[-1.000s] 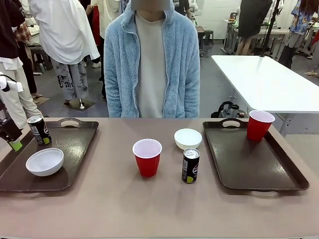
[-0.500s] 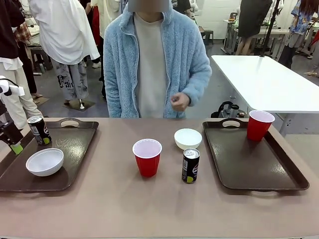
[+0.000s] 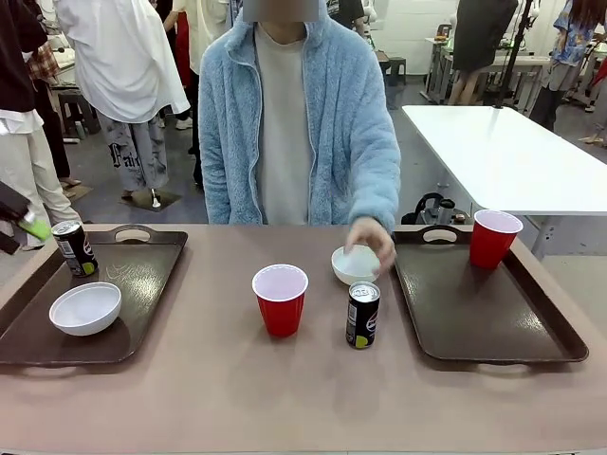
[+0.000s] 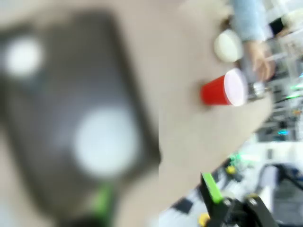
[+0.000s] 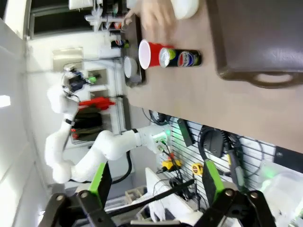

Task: Prepare tableware on both trays.
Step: Pick up a Picnic Bowl from the table and place it on a Handle tray.

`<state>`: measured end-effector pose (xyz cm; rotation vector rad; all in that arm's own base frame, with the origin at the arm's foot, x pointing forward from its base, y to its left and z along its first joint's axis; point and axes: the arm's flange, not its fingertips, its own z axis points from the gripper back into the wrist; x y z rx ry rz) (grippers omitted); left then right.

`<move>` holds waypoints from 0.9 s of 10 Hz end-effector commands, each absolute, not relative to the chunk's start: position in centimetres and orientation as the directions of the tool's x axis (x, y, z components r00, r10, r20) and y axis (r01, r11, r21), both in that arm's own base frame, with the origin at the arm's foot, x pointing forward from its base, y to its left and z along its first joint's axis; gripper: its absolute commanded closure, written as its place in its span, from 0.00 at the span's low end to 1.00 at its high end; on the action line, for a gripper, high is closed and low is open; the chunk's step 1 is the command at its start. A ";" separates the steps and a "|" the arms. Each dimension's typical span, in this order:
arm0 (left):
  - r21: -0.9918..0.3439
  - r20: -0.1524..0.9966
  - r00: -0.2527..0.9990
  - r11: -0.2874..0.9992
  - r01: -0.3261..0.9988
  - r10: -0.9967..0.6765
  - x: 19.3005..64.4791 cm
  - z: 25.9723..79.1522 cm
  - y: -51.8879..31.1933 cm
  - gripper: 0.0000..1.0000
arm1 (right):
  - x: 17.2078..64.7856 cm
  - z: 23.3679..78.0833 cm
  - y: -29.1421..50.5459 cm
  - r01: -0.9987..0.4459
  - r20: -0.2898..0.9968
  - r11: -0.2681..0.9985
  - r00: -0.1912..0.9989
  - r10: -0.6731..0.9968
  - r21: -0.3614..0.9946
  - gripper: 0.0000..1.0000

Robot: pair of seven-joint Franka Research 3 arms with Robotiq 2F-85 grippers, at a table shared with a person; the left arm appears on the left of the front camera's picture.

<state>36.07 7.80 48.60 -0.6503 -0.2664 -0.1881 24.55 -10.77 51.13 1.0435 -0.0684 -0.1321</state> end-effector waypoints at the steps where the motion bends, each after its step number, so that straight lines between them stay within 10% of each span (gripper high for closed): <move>1: -0.821 0.315 0.949 0.498 0.279 -0.014 35.8 47.0 13.3 0.08 | 28.6 53.7 -7.0 0.107 -0.031 0.625 0.991 -0.132 0.773 0.00; 9: -0.927 0.335 0.918 0.249 0.281 0.212 31.3 41.0 21.6 0.08 | 36.5 50.9 8.1 0.042 0.019 0.919 0.998 -0.053 0.392 0.00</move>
